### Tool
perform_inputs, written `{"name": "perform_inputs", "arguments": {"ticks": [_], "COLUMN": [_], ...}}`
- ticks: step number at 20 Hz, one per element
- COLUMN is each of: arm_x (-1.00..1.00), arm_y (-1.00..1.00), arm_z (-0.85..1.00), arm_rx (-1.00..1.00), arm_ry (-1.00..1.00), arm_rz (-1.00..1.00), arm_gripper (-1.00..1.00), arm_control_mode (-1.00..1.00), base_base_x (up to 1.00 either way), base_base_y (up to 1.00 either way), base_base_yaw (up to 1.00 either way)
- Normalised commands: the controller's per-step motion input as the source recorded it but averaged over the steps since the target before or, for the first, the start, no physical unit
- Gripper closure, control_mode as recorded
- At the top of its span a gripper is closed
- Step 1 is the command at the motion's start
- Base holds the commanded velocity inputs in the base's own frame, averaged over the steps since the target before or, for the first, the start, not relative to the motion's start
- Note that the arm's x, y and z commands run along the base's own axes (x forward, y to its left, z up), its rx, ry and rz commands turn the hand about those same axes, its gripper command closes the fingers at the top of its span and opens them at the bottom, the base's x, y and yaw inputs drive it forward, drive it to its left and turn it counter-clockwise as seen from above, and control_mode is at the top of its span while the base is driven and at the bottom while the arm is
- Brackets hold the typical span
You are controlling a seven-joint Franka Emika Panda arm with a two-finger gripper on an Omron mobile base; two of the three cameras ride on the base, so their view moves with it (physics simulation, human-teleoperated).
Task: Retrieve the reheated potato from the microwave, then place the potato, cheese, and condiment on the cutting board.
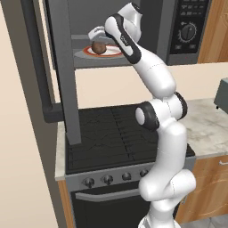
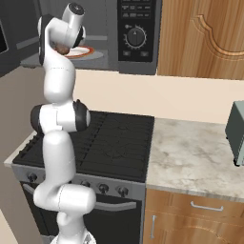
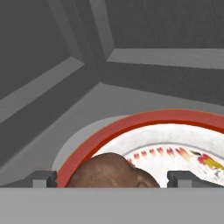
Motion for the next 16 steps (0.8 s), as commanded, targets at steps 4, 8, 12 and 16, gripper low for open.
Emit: {"name": "perform_inputs", "arguments": {"ticks": [4, 8, 12, 16], "arm_x": [-0.07, -0.12, -0.08, -0.17], "arm_y": [0.00, 0.00, 0.00, -0.01], "arm_z": [-0.15, -0.05, 0.00, 0.00], "arm_rx": [-0.05, -0.03, -0.03, -0.01], "arm_ry": [-0.04, -0.08, -0.12, -0.12], "arm_rz": [0.00, 0.00, 0.00, 0.00], "arm_gripper": [-1.00, -1.00, -1.00, -1.00], "arm_control_mode": [-1.00, -1.00, -1.00, -1.00], "base_base_x": [0.00, 0.00, 0.00, 0.00], "base_base_y": [0.00, 0.00, 0.00, 0.00], "base_base_yaw": [0.00, 0.00, 0.00, 0.00]}}
